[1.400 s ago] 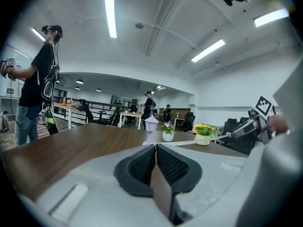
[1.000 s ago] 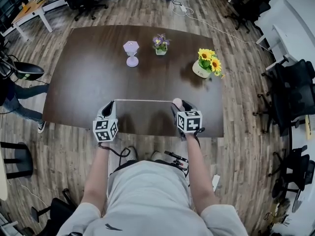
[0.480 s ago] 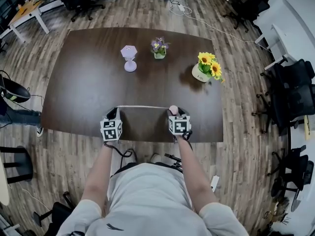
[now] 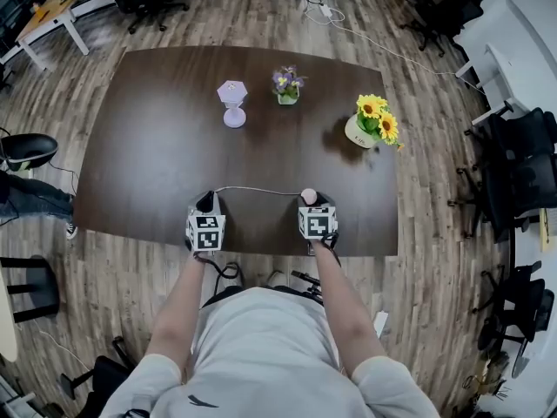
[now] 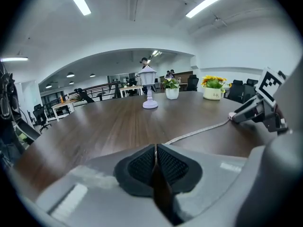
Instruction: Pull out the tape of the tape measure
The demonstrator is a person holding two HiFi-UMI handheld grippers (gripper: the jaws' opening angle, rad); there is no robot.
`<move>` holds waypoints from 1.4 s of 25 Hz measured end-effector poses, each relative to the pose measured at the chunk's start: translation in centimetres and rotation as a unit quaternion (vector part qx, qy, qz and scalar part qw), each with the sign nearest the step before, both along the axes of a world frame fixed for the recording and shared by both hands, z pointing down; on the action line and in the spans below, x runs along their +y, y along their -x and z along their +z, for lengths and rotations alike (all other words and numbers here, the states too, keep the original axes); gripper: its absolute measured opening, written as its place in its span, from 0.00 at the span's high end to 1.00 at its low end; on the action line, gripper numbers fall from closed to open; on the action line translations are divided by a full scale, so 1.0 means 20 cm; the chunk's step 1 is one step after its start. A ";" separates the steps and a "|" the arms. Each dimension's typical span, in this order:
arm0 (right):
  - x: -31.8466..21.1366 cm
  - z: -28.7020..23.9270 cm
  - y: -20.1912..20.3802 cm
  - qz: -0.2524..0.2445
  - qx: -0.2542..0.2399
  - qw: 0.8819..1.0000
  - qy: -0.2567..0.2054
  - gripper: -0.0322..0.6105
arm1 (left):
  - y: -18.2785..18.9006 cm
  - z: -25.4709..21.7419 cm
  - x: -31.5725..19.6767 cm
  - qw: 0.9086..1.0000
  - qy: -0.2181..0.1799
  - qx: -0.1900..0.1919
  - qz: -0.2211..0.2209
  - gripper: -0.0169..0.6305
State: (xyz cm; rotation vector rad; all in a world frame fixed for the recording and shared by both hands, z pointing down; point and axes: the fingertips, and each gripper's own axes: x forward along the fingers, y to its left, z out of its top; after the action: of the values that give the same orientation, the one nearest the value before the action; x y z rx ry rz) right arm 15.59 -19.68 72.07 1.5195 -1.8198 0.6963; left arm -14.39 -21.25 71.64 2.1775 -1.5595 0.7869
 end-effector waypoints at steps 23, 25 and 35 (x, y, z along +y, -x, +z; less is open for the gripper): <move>0.16 -0.94 -0.01 -0.048 -0.141 0.956 -0.253 0.95 | 0.00 -0.97 0.12 0.965 -0.223 0.137 -0.009 0.96; 0.21 -1.06 -0.01 -0.055 -0.146 0.947 -0.280 0.95 | -0.05 -1.07 0.16 0.960 -0.242 0.139 0.017 0.96; 0.33 -1.27 0.00 -0.076 -0.143 0.931 -0.327 0.95 | -0.19 -1.31 0.27 0.945 -0.284 0.144 0.076 0.97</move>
State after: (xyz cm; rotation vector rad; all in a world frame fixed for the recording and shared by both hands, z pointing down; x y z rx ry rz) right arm 15.52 -13.06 46.67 1.7109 -2.5343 0.2406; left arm -10.62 -15.89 45.41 2.6843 -1.6130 0.0277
